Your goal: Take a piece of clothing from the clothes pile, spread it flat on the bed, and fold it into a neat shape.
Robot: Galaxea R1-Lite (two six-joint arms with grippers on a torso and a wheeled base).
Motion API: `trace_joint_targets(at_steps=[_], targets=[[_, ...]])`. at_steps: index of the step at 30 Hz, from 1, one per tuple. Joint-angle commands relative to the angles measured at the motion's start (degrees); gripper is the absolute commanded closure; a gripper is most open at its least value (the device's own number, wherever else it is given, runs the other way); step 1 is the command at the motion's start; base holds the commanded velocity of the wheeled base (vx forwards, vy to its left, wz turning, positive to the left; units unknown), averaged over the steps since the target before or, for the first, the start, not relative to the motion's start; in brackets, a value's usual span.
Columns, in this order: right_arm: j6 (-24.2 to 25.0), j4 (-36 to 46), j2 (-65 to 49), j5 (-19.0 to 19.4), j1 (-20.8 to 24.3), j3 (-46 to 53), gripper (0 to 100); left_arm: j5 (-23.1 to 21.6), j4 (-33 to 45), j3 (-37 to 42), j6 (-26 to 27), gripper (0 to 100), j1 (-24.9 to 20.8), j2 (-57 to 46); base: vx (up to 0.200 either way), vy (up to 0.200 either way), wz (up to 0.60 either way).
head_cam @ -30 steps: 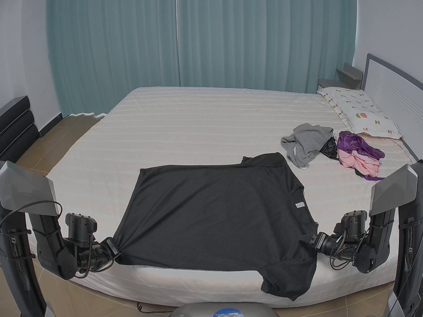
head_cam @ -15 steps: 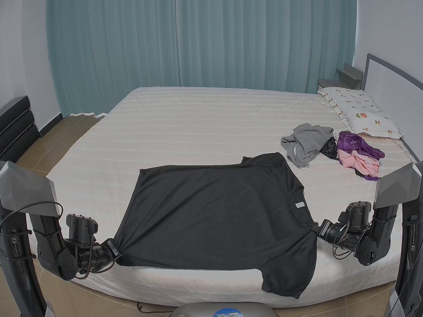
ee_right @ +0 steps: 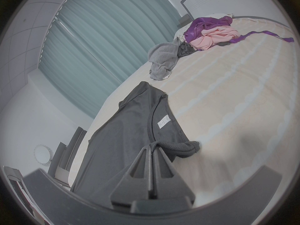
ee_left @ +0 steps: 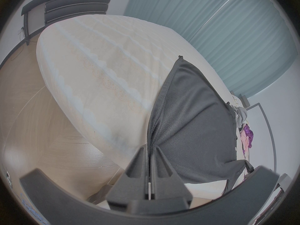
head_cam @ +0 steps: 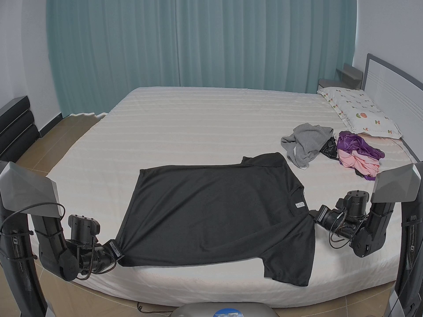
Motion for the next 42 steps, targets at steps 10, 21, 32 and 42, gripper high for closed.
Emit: trace_joint_targets(at_steps=[10,21,32,42], targets=[[-0.09,-0.08,1.41,0.98,-0.58,0.98,0,0.0,-0.02,-0.01,0.06,100,-0.22,0.12,0.0,0.0,0.0],[-1.49,-1.22,-5.27,12.58,-1.37,17.24,0,-0.08,-0.02,-0.01,0.06,100,-0.22,0.12,0.0,0.0,0.0],[-4.74,-3.42,-1.67,12.67,2.94,21.81,0,-0.17,-0.02,-0.01,0.06,100,-0.22,0.12,0.0,0.0,0.0],[-5.27,-8.17,2.29,10.03,4.61,21.64,0,-0.61,-0.02,-0.01,0.15,100,-0.22,0.12,0.0,0.0,0.0]])
